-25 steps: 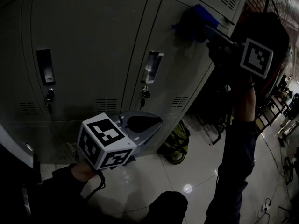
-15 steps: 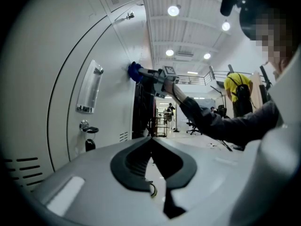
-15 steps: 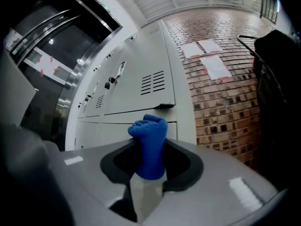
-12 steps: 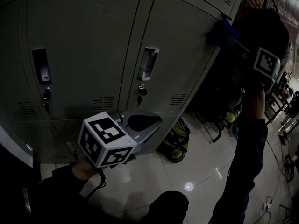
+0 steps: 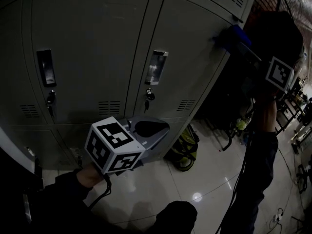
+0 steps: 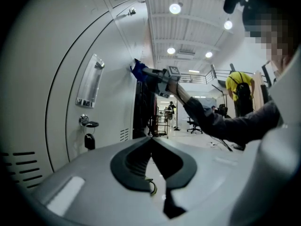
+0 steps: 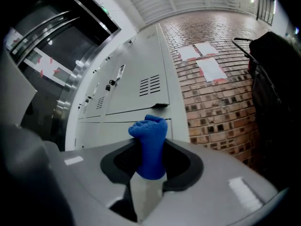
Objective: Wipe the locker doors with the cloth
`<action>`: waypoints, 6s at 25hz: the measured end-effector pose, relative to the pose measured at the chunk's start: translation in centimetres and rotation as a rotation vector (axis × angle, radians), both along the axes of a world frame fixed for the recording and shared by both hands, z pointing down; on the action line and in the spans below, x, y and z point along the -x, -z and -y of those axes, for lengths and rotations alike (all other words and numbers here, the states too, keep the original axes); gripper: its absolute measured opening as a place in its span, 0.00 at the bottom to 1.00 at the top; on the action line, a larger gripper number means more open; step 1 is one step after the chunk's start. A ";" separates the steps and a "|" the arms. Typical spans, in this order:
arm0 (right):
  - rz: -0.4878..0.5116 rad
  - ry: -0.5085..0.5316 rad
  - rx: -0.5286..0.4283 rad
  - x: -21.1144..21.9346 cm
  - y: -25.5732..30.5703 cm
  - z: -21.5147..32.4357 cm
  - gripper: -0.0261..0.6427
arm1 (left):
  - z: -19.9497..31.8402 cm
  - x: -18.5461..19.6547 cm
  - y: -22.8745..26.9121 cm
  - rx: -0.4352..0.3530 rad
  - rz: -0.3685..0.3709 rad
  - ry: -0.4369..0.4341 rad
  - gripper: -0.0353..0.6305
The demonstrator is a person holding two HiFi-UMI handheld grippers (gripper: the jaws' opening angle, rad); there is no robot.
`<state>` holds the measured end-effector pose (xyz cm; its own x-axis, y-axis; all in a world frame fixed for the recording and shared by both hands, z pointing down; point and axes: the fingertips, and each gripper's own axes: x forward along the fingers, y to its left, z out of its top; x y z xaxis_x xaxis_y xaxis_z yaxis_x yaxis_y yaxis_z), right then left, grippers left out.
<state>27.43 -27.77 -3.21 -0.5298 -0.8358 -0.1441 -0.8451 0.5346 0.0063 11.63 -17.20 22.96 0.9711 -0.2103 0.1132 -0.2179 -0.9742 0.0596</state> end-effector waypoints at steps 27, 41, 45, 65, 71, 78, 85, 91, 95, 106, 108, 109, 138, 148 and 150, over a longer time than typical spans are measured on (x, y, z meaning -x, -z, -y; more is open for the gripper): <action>-0.201 0.341 0.072 20.7 -4.8 -0.9 0.23 | -0.7 0.1 -1.2 0.020 0.017 -0.023 0.02; -0.115 0.175 0.105 9.2 -4.9 0.6 0.23 | -0.8 -0.6 -1.8 0.029 0.035 -0.027 0.02; -0.123 0.094 0.110 5.6 -5.1 1.0 0.23 | -0.9 -0.9 -2.0 0.027 0.043 -0.031 0.02; -0.082 -0.149 0.133 -1.3 -5.8 0.1 0.23 | -1.2 -1.6 -2.7 0.034 0.065 -0.038 0.02; -0.194 0.194 0.098 11.4 -6.4 -2.0 0.23 | -1.5 -1.8 -3.1 0.043 0.072 -0.048 0.02; -0.291 0.360 0.102 21.4 -8.0 -3.0 0.23 | -1.6 -1.6 -3.6 0.049 0.078 -0.053 0.02; -0.338 0.302 0.141 21.6 -10.1 -0.8 0.23 | -1.6 -1.3 -3.8 0.050 0.080 -0.055 0.02; -0.289 0.289 0.147 19.0 -9.8 -0.6 0.23 | -1.6 -1.4 -4.2 0.058 0.086 -0.058 0.02; -0.252 0.256 0.162 16.4 -10.0 0.0 0.23 | -1.7 -1.7 -4.4 0.057 0.093 -0.063 0.02; -0.191 0.074 0.194 5.4 -10.5 1.3 0.24 | -1.9 -2.4 -5.4 0.067 0.118 -0.070 0.02; -0.176 0.025 0.200 2.8 -10.6 1.5 0.24 | -1.9 -2.5 -5.7 0.071 0.123 -0.070 0.02; -0.170 0.000 0.204 1.5 -10.7 1.7 0.24 | -1.9 -2.5 -5.8 0.072 0.126 -0.070 0.02; -0.229 0.279 0.125 15.9 -12.8 -2.3 0.23 | -1.9 -2.6 -7.2 0.087 0.132 -0.044 0.02; -0.319 0.308 0.153 20.5 -15.3 -0.7 0.23 | -1.9 -2.3 -7.4 0.089 0.136 -0.046 0.02; -0.323 0.297 0.156 19.8 -15.3 -0.6 0.23 | -1.8 -2.2 -7.5 0.092 0.136 -0.043 0.02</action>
